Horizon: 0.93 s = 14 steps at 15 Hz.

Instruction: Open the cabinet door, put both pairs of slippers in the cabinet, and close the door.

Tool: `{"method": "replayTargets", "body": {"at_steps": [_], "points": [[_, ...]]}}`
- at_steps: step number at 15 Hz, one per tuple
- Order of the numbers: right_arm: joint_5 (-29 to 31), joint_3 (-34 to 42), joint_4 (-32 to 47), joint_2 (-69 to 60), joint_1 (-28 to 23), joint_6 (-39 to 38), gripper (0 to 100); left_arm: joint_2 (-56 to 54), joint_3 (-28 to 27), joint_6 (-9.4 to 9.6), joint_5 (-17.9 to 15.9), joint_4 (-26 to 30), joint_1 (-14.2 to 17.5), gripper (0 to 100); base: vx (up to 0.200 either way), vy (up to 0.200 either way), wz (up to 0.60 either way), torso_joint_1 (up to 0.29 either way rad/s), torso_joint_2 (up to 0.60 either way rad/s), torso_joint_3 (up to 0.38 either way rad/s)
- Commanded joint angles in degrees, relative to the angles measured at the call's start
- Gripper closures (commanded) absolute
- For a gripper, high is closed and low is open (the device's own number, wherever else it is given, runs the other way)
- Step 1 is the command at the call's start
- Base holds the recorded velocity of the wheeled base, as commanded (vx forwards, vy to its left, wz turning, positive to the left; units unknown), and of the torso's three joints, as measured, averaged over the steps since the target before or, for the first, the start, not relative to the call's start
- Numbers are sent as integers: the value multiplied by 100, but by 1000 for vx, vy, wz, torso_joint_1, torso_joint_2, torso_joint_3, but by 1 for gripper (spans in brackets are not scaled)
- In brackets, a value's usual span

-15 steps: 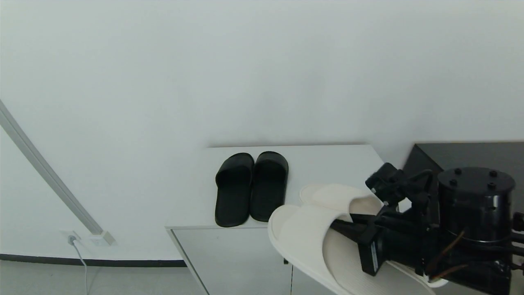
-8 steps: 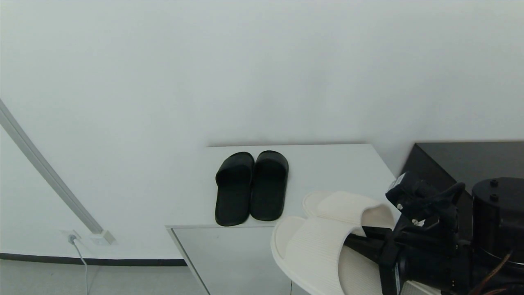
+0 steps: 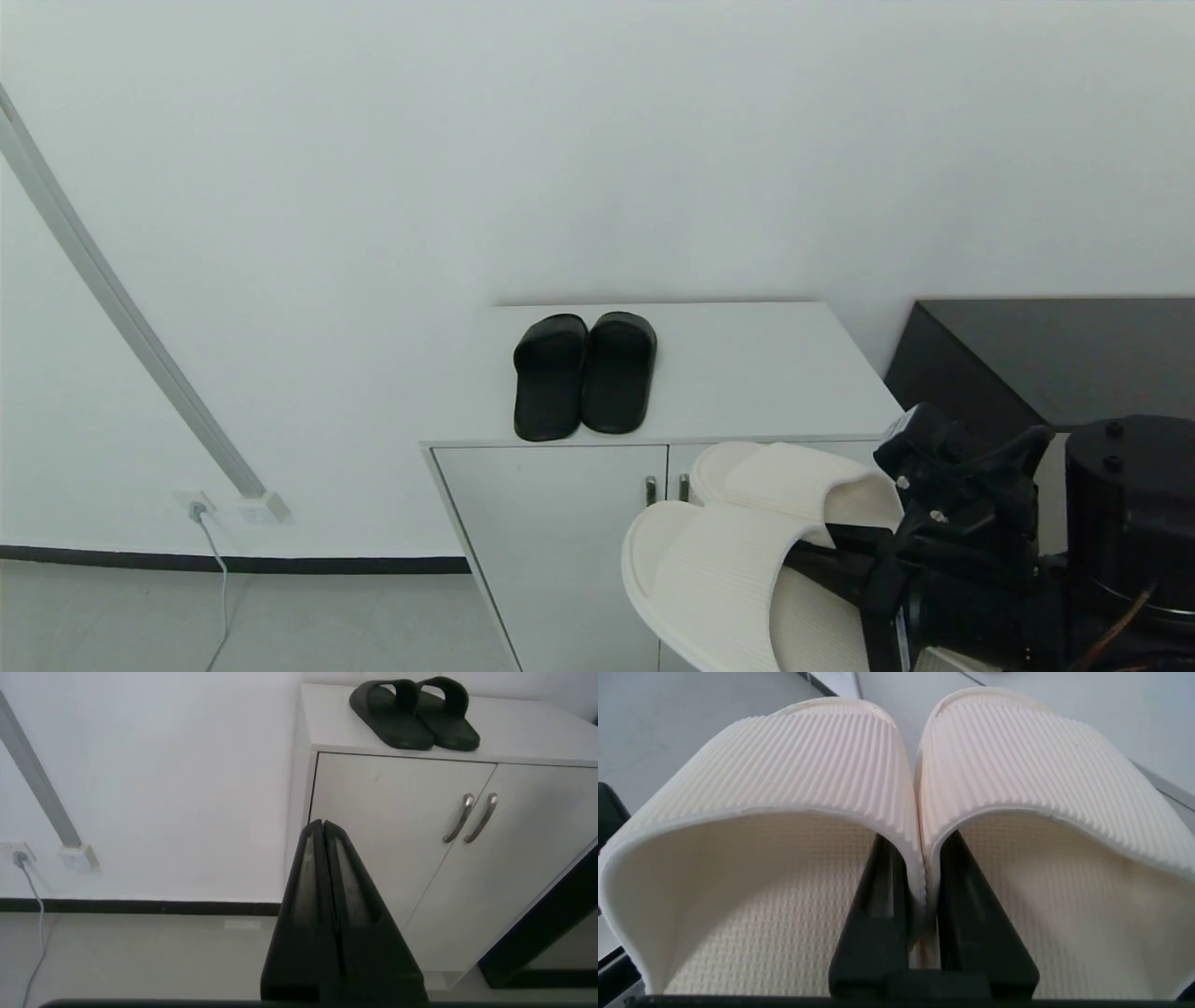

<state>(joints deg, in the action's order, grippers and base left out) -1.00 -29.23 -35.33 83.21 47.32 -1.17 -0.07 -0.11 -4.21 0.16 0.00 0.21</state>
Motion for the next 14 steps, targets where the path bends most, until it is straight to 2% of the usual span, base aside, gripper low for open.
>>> {"method": "replayTargets", "body": {"at_steps": [1, 10, 14], "points": [[3, 32, 0, 46, -4, 12, 100, 7, 2, -1, 2, 0, -3, 100, 0, 0, 0, 0, 0, 0], [3, 102, -9, 37, -13, 29, 100, 7, 2, -10, 11, 0, -3, 100, 0, 0, 0, 0, 0, 0], [-6, 146, 0, 46, -13, 29, 100, 7, 2, -10, 11, 0, -3, 100, 0, 0, 0, -137, 333, 174]]}}
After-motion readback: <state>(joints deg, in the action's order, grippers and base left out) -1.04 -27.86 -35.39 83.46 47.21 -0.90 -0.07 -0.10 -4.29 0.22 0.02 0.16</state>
